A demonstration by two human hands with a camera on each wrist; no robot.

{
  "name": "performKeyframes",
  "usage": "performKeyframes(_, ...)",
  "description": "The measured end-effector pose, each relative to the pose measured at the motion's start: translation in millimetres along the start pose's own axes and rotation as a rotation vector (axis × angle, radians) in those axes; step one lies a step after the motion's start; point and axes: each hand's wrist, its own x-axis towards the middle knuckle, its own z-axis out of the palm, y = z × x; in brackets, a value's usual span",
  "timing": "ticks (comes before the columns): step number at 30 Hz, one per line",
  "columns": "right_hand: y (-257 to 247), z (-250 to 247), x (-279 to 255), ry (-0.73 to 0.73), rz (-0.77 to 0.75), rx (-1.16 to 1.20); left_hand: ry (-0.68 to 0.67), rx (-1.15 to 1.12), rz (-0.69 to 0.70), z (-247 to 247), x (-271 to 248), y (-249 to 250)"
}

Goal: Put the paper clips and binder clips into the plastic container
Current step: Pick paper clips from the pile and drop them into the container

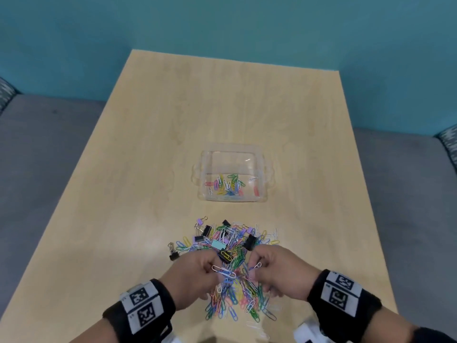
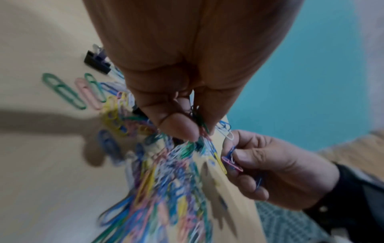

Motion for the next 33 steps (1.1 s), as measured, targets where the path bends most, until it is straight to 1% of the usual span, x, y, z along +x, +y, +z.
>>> performKeyframes(2,-12.6,-12.8,0.8,-0.014,-0.021,0.062,-0.019,-0.128,0.015,-11.7,3.5,13.5)
performKeyframes(4,-26.0,-27.3,6.2,0.016,-0.075,0.171,-0.011,-0.222,0.045,-25.5,10.5,30.1)
performKeyframes(6,-42.7,-44.0,16.8,0.081,-0.132,0.258,0.035,-0.272,0.064,-41.8,22.8,48.9)
performKeyframes(9,-72.1,-69.4,37.9,0.22,-0.18,0.248,0.151,-0.307,0.098,-68.5,50.7,77.8)
performKeyframes(11,-89.6,-81.6,52.9,0.309,-0.173,0.212,0.237,-0.272,0.102,-82.7,73.0,92.9)
performKeyframes(13,-102.1,-86.5,67.0,0.361,-0.144,0.169,0.303,-0.189,0.097,-90.3,93.6,101.1)
performKeyframes(15,-109.1,-85.5,78.8,0.393,-0.12,0.134,0.312,-0.107,0.086,-90.5,106.4,104.9)
performKeyframes(18,-115.5,-80.3,83.1,0.386,-0.104,0.145,0.289,-0.062,0.088,-83.2,110.5,108.4)
performKeyframes(20,-112.7,-80.2,78.2,0.365,-0.103,0.243,0.345,0.0,0.123,-80.5,102.2,108.5)
performKeyframes(21,-108.3,-81.3,72.3,0.373,-0.115,0.254,0.383,0.023,0.136,-81.1,94.9,106.5)
performKeyframes(22,-101.8,-82.8,64.1,0.404,-0.132,0.211,0.419,0.032,0.145,-82.0,85.8,102.7)
performKeyframes(24,-82.3,-85.3,40.1,0.485,-0.164,0.052,0.48,0.033,0.154,-83.3,62.1,86.9)
performKeyframes(26,-52.4,-82.9,15.8,0.518,-0.161,-0.13,0.527,0.094,0.119,-78.4,35.9,60.8)
performKeyframes(28,-14.0,-70.6,-4.4,0.472,-0.098,-0.343,0.526,0.274,0.053,-62.5,9.7,25.1)
performKeyframes(30,28.2,-53.2,-20.6,0.429,-0.069,-0.468,0.495,0.371,0.001,-39.5,-16.3,-11.8)
performKeyframes(31,47.7,-44.0,-26.1,0.443,-0.073,-0.51,0.485,0.395,-0.014,-29.3,-27.3,-26.8)
performKeyframes(33,74.8,-26.6,-32.0,0.515,-0.085,-0.559,0.507,0.424,-0.031,-13.6,-42.7,-48.6)
